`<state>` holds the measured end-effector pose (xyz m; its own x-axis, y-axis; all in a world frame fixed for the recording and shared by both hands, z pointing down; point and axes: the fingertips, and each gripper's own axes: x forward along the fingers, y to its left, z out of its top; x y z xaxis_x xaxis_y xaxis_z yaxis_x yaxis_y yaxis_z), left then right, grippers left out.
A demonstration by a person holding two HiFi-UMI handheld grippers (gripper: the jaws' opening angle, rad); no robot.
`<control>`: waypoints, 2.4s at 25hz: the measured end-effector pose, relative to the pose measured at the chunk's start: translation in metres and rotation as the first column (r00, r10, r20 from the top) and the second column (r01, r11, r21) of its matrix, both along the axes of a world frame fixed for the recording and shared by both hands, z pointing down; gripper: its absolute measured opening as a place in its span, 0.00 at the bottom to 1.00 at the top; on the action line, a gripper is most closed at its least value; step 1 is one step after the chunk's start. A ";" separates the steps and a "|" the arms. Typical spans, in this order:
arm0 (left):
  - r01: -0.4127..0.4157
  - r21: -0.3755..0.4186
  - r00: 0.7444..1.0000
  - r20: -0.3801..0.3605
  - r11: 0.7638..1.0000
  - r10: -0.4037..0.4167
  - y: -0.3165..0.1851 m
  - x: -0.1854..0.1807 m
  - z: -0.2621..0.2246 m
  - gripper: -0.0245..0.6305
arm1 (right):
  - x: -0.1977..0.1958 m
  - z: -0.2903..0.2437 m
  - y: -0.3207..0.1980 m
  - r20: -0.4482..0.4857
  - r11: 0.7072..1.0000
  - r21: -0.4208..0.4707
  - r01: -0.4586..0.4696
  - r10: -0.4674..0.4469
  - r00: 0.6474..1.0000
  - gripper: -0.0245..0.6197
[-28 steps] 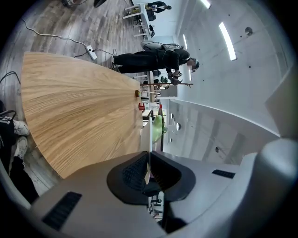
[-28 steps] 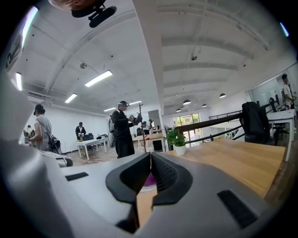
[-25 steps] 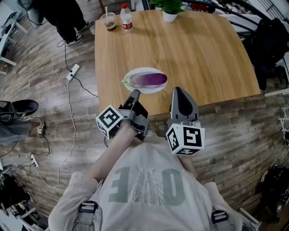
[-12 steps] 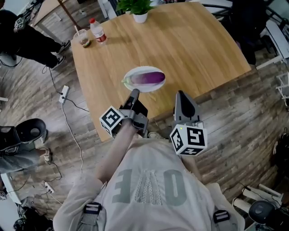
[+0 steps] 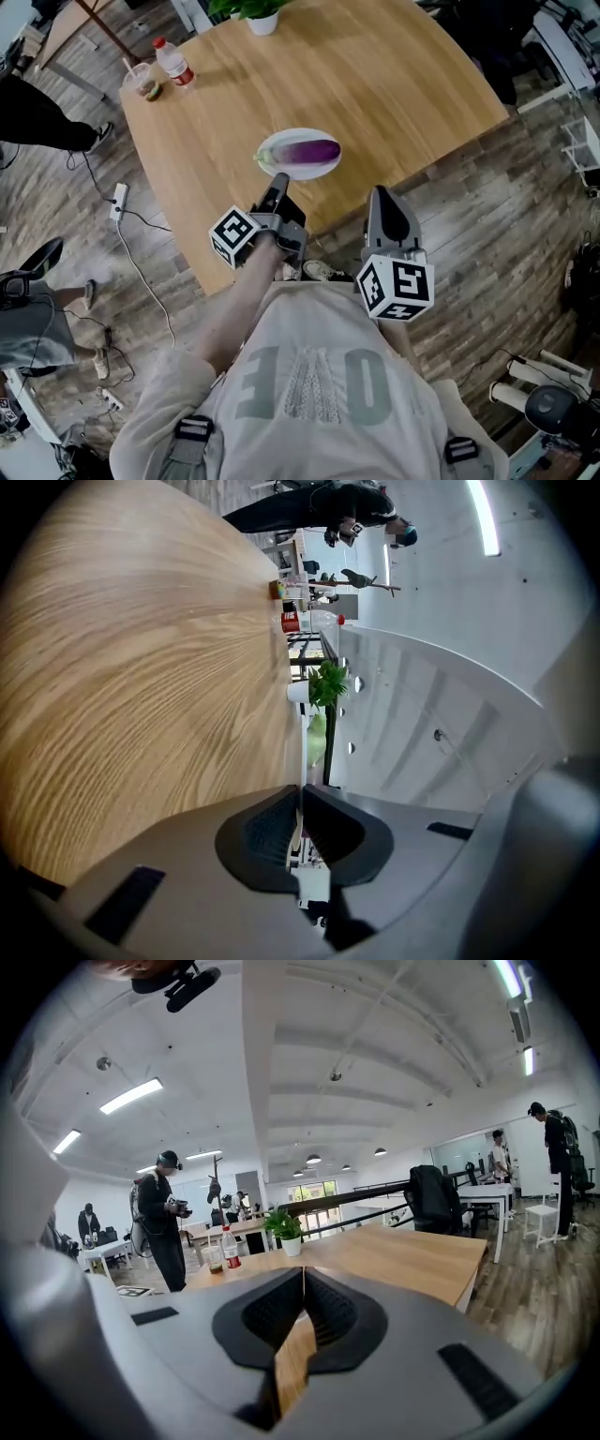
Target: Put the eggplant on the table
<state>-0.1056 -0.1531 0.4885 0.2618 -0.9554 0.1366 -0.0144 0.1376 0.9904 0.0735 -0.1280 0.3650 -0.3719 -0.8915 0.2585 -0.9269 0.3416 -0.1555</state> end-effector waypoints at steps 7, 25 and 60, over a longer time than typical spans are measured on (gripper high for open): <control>-0.017 -0.028 0.999 0.050 0.999 0.018 -0.011 -0.003 0.027 0.07 | 0.015 0.003 0.007 -0.028 0.998 -0.011 -0.058 0.058 0.998 0.07; -0.085 -0.114 0.993 0.077 0.990 0.094 -0.044 0.003 0.080 0.07 | 0.018 0.013 0.013 -0.041 0.991 -0.048 -0.125 0.124 0.991 0.07; -0.045 -0.338 0.998 0.030 0.940 0.058 -0.054 0.004 0.112 0.07 | 0.037 0.025 0.023 0.005 0.979 -0.095 -0.182 0.183 0.983 0.07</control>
<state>-0.1012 -0.2073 0.6007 0.2973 -0.8370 0.4594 -0.0680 0.4614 0.8846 0.1106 -0.1048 0.3903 -0.2092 -0.9170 0.3397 -0.9699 0.1502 -0.1918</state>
